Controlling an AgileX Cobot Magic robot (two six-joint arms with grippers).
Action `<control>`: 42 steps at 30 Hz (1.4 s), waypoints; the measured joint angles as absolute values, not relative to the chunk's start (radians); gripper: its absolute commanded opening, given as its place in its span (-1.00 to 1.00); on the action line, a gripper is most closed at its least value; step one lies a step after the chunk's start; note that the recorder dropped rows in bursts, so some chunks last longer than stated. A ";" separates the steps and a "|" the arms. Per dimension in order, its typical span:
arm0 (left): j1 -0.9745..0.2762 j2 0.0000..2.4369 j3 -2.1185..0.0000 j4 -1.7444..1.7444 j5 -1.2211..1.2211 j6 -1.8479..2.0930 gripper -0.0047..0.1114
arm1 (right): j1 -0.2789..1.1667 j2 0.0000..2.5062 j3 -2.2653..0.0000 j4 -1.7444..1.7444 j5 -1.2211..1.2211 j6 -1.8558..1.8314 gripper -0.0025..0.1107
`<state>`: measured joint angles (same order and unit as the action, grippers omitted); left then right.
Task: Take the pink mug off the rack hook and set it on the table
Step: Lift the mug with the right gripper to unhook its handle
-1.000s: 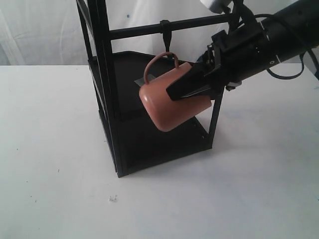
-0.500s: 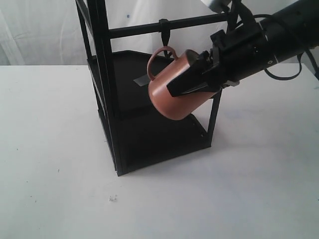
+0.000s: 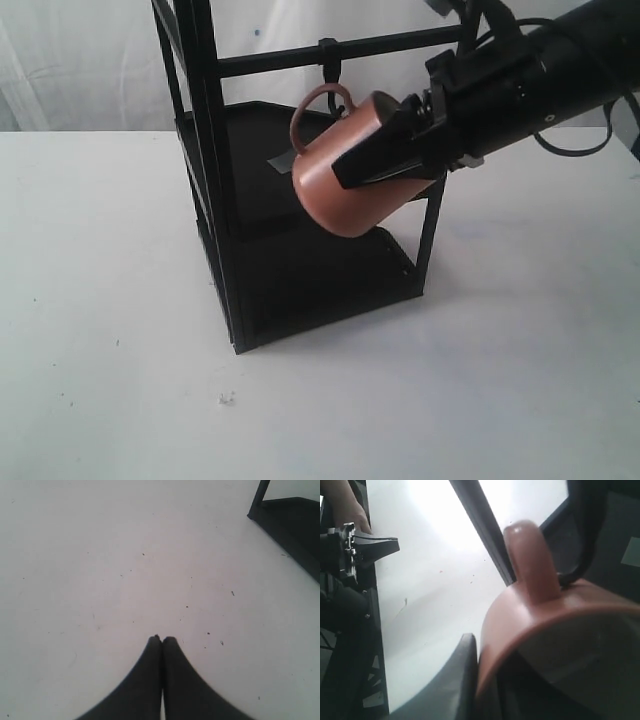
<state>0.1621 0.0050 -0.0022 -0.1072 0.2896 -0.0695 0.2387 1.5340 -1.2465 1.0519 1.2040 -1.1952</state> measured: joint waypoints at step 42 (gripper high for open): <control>0.162 0.005 -0.002 -0.107 0.290 -0.070 -0.92 | 0.319 1.203 -1.306 0.748 1.226 -0.684 -0.96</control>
